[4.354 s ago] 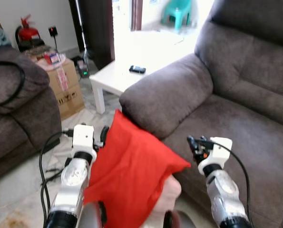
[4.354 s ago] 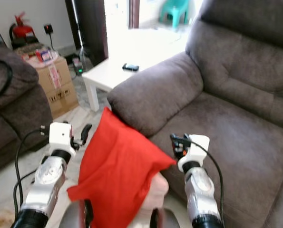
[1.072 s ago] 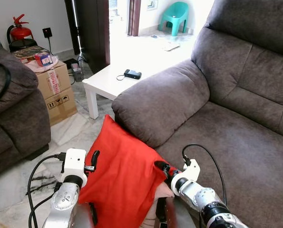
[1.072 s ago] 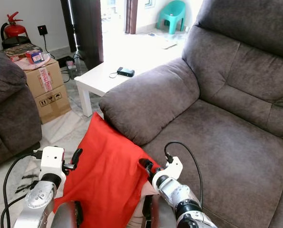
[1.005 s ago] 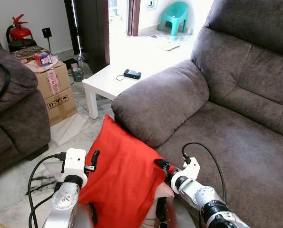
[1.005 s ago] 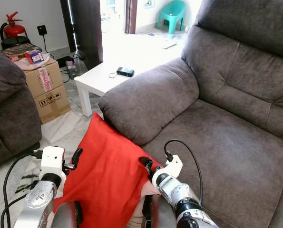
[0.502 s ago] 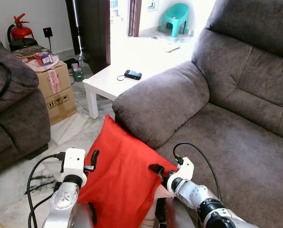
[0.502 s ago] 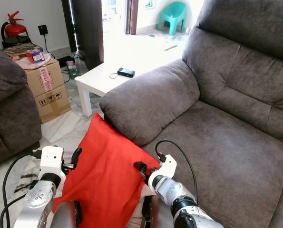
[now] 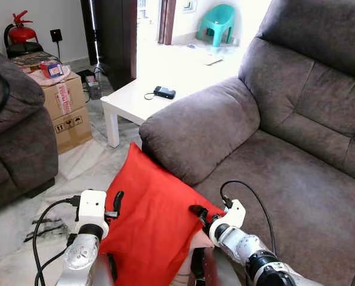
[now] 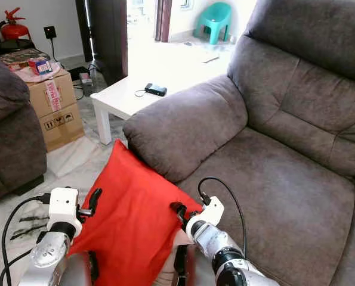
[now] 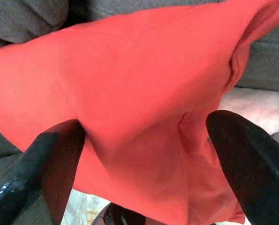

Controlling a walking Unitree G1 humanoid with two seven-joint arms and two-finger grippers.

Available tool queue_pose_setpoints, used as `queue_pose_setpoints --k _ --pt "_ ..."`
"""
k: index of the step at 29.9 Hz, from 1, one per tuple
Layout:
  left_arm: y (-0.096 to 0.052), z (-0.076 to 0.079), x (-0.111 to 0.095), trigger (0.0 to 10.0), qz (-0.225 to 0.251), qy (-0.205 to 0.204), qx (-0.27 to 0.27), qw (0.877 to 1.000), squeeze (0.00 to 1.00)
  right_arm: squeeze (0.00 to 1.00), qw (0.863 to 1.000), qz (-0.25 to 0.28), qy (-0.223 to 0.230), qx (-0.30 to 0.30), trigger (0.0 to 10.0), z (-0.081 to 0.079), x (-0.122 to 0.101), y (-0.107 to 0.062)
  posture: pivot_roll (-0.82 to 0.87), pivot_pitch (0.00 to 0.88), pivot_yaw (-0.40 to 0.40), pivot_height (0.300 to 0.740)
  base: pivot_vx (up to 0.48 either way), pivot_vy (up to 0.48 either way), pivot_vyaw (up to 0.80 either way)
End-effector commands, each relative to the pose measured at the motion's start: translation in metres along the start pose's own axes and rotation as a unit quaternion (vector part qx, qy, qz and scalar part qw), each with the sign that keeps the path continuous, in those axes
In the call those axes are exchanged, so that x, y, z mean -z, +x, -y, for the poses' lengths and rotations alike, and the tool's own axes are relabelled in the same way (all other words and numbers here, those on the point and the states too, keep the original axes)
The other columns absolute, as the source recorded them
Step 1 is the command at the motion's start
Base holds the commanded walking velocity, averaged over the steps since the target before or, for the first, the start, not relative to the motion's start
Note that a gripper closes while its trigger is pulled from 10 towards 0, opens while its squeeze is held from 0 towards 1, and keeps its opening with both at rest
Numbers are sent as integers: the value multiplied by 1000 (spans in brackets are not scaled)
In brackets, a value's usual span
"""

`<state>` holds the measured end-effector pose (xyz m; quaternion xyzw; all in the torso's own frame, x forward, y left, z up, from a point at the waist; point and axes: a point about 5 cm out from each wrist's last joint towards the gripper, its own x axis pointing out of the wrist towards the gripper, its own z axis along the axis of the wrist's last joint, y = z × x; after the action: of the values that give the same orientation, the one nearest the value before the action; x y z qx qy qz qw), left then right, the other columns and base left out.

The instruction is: Move the pillow to the sofa from floor

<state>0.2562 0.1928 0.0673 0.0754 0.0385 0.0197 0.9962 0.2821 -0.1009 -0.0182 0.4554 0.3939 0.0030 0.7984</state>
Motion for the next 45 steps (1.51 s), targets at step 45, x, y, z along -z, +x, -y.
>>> queue_pose_setpoints --k 45 --pt "-52 -25 -30 10000 -21 4 -83 996 0 0 997 -26 60 -35 10000 2 35 3 179 192 -255 560 0 0 0"
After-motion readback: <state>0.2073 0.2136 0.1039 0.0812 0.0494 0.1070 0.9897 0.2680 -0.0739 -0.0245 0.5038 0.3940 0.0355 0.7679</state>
